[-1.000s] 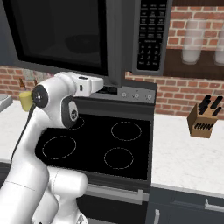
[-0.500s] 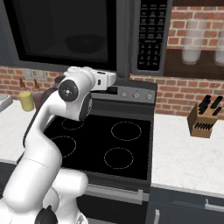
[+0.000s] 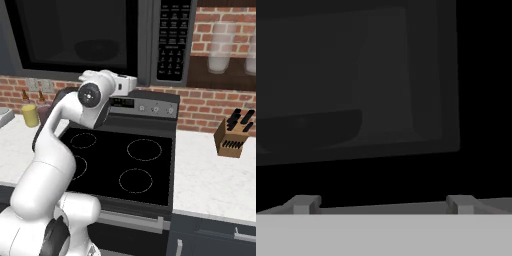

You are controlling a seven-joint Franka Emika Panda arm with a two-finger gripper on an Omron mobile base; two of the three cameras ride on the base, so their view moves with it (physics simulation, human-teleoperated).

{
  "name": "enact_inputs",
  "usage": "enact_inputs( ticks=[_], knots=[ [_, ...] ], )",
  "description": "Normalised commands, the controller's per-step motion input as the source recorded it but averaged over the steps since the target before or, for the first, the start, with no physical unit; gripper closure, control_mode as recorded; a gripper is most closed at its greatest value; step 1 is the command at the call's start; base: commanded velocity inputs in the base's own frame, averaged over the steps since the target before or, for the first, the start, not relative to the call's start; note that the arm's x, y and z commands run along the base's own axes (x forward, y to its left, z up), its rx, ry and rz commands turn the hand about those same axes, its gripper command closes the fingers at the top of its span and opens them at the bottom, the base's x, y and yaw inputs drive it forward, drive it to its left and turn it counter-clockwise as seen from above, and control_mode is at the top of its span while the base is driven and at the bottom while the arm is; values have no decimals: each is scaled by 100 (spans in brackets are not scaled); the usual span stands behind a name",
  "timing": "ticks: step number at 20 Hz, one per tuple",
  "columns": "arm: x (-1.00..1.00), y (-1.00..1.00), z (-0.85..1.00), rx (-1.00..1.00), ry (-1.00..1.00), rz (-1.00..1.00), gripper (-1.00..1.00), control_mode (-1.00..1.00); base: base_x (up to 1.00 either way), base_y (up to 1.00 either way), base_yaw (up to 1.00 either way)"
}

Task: Open the microwave, place the bowl with waffle inside the microwave, then close the microwave door and turn it on.

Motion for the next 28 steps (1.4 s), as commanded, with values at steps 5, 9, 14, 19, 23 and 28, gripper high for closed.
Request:
enact_inputs(
  ticks=[5,9,14,19,23,28],
  knots=[
    [21,0,1,0,0,0,-100,-100,0,0,0],
    [7,0,0,0,0,0,-100,-100,0,0,0],
    [15,0,0,0,0,0,-100,-100,0,0,0],
    [8,1,0,0,0,0,-100,-100,0,0,0],
    [-9,0,0,0,0,0,-100,-100,0,0,0],
    [-17,1,0,0,0,0,-100,-100,0,0,0]
  ],
)
